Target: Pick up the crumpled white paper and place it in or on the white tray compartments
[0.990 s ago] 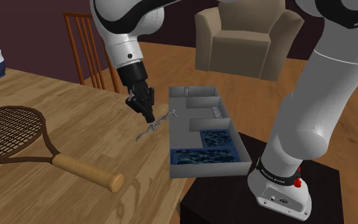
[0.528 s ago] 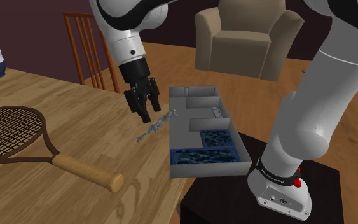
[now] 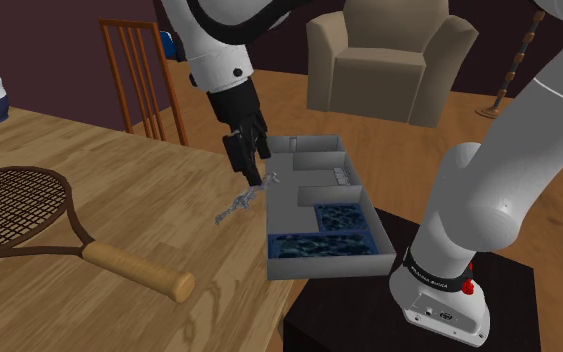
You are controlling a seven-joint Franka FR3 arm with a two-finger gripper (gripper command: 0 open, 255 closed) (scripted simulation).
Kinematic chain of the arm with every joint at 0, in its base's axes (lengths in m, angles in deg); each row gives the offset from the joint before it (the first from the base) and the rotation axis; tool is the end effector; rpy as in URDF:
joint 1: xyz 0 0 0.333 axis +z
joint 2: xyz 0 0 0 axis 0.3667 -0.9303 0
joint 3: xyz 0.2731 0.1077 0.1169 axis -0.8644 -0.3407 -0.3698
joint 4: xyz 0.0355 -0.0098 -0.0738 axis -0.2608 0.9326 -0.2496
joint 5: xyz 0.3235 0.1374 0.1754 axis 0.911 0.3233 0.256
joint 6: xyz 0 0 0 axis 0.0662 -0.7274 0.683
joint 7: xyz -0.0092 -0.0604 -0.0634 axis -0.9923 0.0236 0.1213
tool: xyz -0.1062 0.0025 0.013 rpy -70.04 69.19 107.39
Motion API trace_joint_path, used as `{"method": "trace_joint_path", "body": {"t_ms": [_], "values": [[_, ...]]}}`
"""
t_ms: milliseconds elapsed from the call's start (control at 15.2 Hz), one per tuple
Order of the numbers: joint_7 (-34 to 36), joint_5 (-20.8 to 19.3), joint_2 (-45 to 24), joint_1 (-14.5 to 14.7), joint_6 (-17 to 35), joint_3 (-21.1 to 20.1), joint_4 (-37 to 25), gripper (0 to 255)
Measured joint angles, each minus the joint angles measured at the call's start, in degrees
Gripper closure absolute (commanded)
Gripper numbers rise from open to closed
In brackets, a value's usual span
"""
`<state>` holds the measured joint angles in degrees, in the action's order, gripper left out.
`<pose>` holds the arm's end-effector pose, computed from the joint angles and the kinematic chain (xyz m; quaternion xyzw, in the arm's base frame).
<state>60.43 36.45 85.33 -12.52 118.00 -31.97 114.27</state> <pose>0.3840 0.2065 0.5106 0.9636 0.2221 -0.1481 0.0134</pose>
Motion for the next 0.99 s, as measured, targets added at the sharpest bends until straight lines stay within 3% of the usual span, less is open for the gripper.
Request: {"method": "trace_joint_path", "body": {"t_ms": [660,726,990], "values": [[-0.27,0.29,1.15,0.21,3.20,-0.14,4.28,0],[-0.27,0.29,1.15,0.21,3.20,-0.14,4.28,255],[-0.13,-0.69,1.13,0.10,3.15,-0.03,3.48,255]]}}
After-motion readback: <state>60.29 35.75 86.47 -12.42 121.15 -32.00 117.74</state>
